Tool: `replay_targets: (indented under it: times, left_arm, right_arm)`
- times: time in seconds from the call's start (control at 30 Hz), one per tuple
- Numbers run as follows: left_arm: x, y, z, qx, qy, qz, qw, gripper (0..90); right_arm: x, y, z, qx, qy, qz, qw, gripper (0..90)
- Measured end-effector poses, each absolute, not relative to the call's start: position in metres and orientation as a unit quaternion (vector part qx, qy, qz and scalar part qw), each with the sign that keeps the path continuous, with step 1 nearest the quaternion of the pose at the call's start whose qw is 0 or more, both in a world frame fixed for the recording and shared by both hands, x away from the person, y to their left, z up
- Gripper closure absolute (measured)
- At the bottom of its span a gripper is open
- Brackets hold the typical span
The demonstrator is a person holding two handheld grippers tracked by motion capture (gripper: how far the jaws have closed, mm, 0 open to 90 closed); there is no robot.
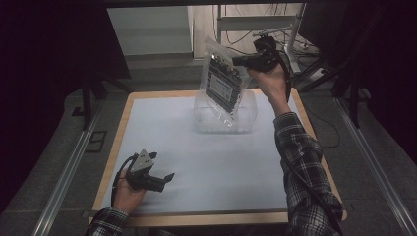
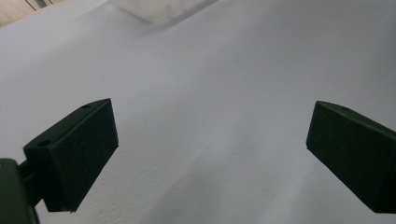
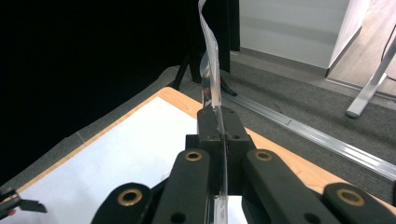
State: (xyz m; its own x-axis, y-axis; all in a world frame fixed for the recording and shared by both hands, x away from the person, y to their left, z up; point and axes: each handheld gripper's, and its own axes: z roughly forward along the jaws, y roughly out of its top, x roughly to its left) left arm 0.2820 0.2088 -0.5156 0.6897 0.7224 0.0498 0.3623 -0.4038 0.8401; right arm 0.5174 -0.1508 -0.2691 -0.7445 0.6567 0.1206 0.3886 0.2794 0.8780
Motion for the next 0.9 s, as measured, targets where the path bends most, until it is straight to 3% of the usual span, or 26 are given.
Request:
replay_targets:
  times: [0.37,0.9]
  left_arm:
    - [0.282,0.208,-0.516,0.813,0.334,0.209,0.429,2.0]
    - [0.282,0.207,-0.516,0.817,0.332,0.211,0.423,2.3]
  right_arm:
    - [0.537,-0.144,-0.287,0.336,0.793,0.483,0.156,89.1]
    - [0.551,-0.127,-0.316,0.34,0.814,0.448,0.148,89.1]
